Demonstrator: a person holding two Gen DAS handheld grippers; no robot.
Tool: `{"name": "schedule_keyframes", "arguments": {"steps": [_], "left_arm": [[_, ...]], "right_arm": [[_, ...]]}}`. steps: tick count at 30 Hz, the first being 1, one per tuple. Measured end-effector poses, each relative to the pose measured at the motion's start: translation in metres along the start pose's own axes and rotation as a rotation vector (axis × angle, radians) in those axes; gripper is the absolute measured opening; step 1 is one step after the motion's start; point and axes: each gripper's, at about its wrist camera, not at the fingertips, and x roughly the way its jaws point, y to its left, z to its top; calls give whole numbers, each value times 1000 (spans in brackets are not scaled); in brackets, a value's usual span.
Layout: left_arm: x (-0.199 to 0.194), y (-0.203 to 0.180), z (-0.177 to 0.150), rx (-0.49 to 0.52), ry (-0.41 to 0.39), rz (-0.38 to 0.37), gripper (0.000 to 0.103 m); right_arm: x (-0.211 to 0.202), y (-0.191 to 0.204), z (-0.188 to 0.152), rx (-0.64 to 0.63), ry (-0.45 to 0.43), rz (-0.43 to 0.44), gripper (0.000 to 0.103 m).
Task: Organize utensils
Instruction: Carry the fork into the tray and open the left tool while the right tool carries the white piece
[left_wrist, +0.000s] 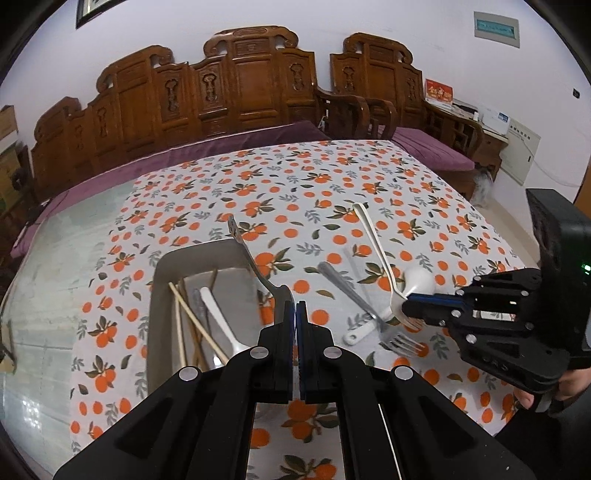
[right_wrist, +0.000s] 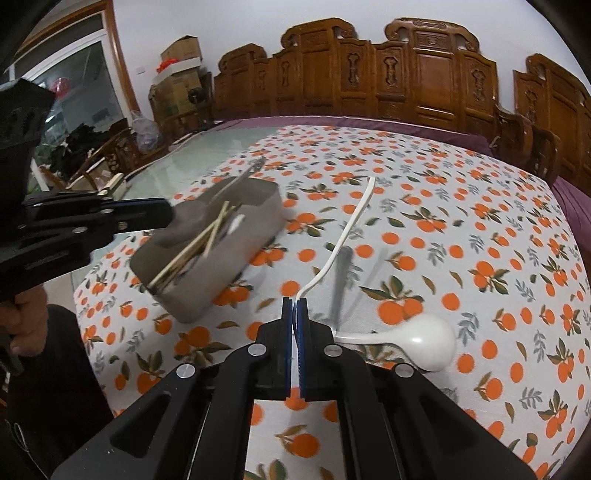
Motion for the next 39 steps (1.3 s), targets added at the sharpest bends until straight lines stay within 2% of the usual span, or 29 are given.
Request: {"name": "schedule_keyframes", "arguments": {"steps": [6, 18, 39], "left_arm": [[6, 24, -4, -13, 21, 2, 0], [35, 64, -25, -73, 87, 0, 1], [50, 90, -48, -153, 115, -17, 1]], "right_arm": [[1, 22, 4, -39, -1, 29, 3], [8, 36, 4, -62, 17, 60, 3], [17, 37, 0, -51, 50, 58, 3]]}}
